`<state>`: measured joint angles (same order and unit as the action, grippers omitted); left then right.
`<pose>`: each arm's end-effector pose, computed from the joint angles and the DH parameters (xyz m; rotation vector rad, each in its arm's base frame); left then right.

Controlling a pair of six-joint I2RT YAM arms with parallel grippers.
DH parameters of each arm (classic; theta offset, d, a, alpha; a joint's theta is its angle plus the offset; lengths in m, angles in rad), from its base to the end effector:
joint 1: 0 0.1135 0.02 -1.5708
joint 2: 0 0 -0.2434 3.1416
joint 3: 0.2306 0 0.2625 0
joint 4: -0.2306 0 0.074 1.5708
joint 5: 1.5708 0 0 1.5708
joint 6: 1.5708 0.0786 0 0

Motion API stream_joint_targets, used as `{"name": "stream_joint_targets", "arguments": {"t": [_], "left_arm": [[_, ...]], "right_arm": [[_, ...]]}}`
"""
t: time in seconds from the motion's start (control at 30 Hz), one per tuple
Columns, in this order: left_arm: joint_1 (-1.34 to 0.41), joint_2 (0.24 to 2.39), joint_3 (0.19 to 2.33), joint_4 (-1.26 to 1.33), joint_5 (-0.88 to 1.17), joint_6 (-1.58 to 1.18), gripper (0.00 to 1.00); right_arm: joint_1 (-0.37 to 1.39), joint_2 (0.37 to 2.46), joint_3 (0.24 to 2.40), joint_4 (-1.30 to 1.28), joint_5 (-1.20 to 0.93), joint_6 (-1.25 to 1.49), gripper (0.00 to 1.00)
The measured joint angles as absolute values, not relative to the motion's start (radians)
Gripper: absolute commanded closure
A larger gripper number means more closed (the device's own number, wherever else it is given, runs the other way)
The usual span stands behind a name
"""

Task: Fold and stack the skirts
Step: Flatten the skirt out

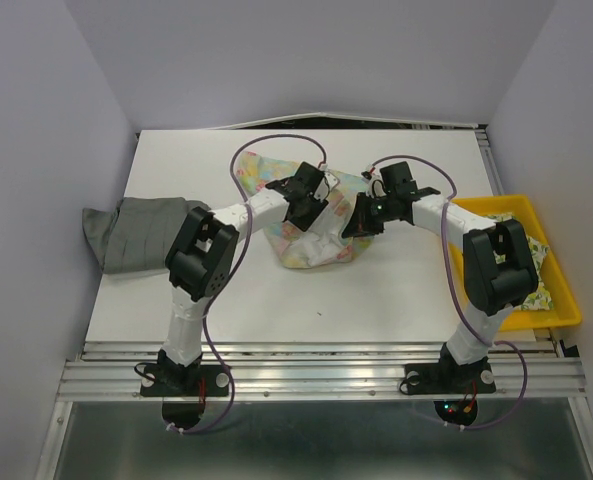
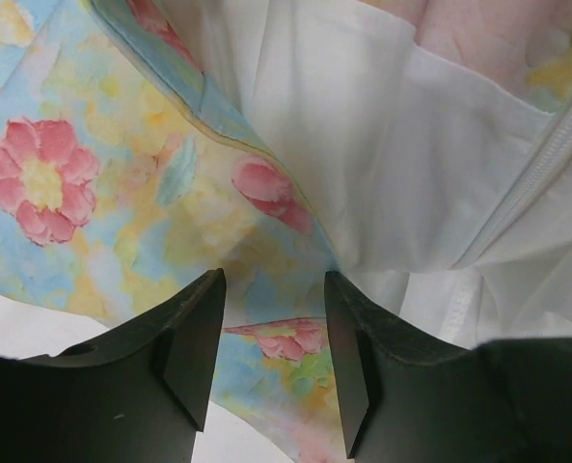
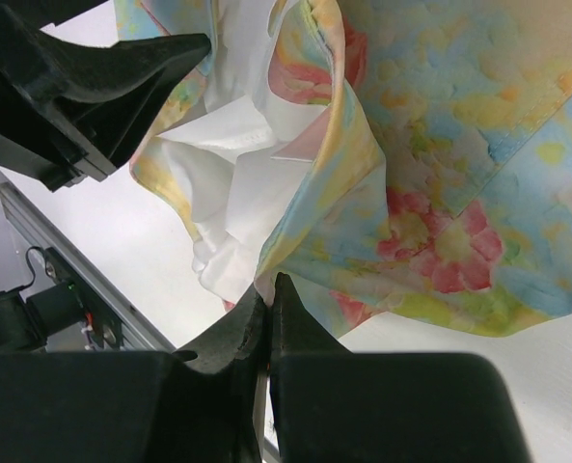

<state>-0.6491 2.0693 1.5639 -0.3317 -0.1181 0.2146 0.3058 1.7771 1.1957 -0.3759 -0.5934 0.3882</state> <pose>0.3966 -0.2893 0.1431 0.9552 2.2029 -0.0602 0.3649 0.1613 0.1477 -0.1434 2.5888 1.0199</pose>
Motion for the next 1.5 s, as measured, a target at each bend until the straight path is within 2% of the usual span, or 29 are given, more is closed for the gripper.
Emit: {"name": "stream_joint_targets", "arguments": {"t": [0.37, 0.7, 0.9, 1.03, 1.13, 1.17, 1.2, 1.23, 1.5], "left_arm": [[-0.715, 2.069, 1.517, -0.316, -0.132, 0.207, 0.42], [-0.725, 2.082, 1.517, -0.322, -0.328, 0.196, 0.57], [-0.639, 2.099, 1.517, -0.313, -0.427, 0.194, 0.7], [-0.583, 2.088, 1.517, -0.305, -0.44, 0.193, 0.73], [-0.561, 2.03, 1.505, -0.308, -0.405, 0.196, 0.77], [-0.559, 2.005, 1.499, -0.308, -0.38, 0.2, 0.83], [-0.561, 1.96, 1.49, -0.311, -0.329, 0.208, 0.97], [-0.564, 1.927, 1.485, -0.312, -0.29, 0.218, 1.0], [-0.564, 1.755, 1.433, -0.321, 0.104, 0.249, 1.0]], "right_arm": [[0.302, 1.777, 1.196, -0.376, -0.582, 0.382, 0.99], [0.299, 1.777, 1.193, -0.376, -0.564, 0.381, 0.99], [0.288, 1.762, 1.175, -0.386, -0.516, 0.35, 0.99], [0.287, 1.744, 1.173, -0.403, -0.418, 0.316, 0.99], [0.287, 1.732, 1.173, -0.42, -0.343, 0.296, 0.99], [0.287, 1.73, 1.173, -0.424, -0.329, 0.29, 0.99], [0.287, 1.729, 1.174, -0.428, -0.32, 0.285, 0.99], [0.287, 1.729, 1.174, -0.434, -0.319, 0.281, 0.99], [0.287, 1.729, 1.174, -0.443, -0.36, 0.257, 0.99]]}}
